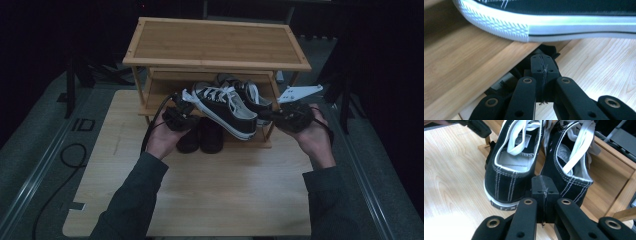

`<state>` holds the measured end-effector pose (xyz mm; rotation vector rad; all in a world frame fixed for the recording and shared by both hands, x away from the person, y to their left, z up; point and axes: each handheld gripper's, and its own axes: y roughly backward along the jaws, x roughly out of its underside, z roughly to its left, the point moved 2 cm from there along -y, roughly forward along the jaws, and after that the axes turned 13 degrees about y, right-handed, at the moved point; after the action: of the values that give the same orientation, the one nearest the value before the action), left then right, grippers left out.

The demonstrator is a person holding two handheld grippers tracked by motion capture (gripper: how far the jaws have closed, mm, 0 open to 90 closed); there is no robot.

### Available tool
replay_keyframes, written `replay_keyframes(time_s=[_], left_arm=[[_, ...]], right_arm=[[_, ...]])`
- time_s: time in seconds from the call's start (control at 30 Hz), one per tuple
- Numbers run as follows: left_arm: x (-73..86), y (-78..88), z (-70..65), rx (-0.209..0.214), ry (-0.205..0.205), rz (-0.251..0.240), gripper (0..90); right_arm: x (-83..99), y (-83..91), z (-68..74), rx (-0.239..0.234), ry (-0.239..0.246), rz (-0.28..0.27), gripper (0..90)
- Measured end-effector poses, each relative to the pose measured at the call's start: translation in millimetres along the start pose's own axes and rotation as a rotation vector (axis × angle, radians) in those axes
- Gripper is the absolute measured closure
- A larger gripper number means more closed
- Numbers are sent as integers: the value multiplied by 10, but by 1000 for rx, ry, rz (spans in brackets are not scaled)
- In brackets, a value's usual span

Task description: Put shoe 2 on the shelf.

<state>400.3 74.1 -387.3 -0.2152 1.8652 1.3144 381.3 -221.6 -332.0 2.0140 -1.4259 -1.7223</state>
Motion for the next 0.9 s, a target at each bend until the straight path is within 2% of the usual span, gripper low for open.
replay_keyframes(time_s=[0.3, 0.57, 0.77, 0.9], left_arm=[[-164, -56, 7, -37, 2, -6, 899], [-201, -106, 15, -49, -10, -2, 899], [-223, -128, 10, -80, -11, -5, 900], [-235, -138, -14, -120, -28, -4, 900]], right_arm=[[104, 3, 37, -13, -9, 14, 900], [208, -43, 67, -29, -17, 30, 900], [227, -85, 97, -41, -16, 36, 900], [214, -114, 131, -53, -9, 39, 900]])
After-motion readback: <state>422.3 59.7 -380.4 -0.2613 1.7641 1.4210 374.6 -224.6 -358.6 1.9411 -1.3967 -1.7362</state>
